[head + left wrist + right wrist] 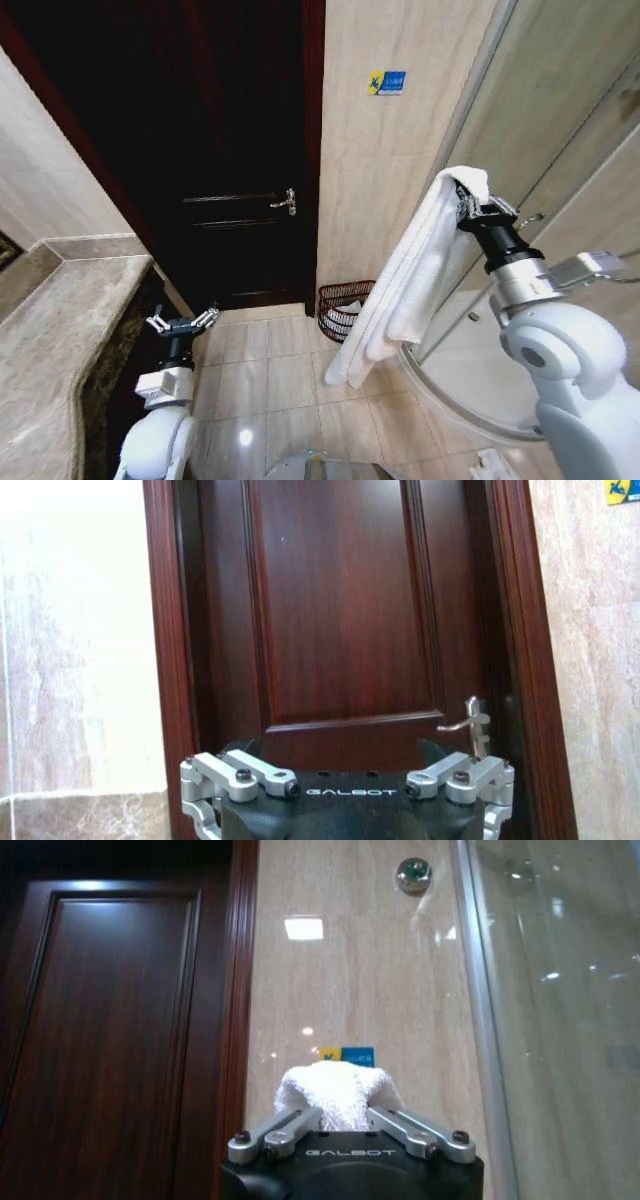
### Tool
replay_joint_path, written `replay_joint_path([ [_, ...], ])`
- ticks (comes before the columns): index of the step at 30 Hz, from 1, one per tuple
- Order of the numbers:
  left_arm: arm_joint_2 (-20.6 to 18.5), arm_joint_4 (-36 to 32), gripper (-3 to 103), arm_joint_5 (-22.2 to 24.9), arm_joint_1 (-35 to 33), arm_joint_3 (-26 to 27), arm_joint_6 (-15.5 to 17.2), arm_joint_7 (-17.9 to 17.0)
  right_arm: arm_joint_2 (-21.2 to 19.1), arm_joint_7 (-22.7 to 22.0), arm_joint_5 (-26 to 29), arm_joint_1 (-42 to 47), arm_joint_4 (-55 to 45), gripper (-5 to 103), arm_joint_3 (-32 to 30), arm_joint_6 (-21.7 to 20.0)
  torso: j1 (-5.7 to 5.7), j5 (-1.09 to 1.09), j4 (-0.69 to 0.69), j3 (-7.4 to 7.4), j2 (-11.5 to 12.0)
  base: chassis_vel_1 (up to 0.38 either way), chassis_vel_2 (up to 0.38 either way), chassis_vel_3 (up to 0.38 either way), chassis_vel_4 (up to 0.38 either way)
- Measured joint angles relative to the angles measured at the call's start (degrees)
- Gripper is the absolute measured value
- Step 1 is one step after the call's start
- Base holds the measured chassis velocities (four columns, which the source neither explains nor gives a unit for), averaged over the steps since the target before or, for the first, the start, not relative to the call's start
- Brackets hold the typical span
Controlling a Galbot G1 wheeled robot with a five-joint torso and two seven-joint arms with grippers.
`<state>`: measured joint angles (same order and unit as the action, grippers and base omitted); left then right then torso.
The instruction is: Discard the used towel into the hamper.
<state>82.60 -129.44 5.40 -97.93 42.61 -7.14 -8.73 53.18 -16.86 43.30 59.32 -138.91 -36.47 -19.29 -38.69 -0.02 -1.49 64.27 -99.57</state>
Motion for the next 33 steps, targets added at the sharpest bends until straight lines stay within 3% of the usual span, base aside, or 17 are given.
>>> replay_joint_path([
  [12, 0.9, 1.1, 100, -0.5, 0.0, 0.2, -2.3, 1.5, -1.0, -1.4, 2.0, -1.9, -1.6, 4, -0.7, -1.4, -0.06, 0.02, 0.0, 0.01, 0.1, -0.085, 0.096, 0.094, -0.091],
  [16, 1.4, 1.1, 100, -1.4, 0.3, -0.4, -2.8, 2.0, -5.7, -4.5, 7.4, -7.4, -0.1, 4, -0.9, -2.0, 0.0, 0.03, 0.0, -0.01, 0.1, -0.012, 0.015, 0.008, -0.006],
  [24, 3.3, 3.3, 100, -2.5, -0.1, -0.6, -6.3, 2.5, -12.0, -5.4, 13.4, -18.5, 3.2, 4, 0.8, -2.6, 0.05, 0.0, 0.0, -0.03, 0.0, 0.0, 0.0, 0.0, 0.0],
  [28, 4.6, 4.0, 100, -2.7, -0.9, -0.5, -8.7, 2.4, -14.2, -4.2, 16.6, -26.9, 8.1, 4, 3.3, -2.9, 0.01, 0.02, -0.01, -0.02, 0.0, 0.0, 0.0, 0.0, 0.0],
  [33, 5.1, 3.3, 100, -2.6, -1.5, 0.1, -9.2, 2.3, -17.2, 1.9, 17.8, -31.6, 15.0, 4, 3.6, -2.9, 0.0, 0.05, 0.0, -0.02, 0.0, 0.0, 0.0, 0.0, 0.0],
])
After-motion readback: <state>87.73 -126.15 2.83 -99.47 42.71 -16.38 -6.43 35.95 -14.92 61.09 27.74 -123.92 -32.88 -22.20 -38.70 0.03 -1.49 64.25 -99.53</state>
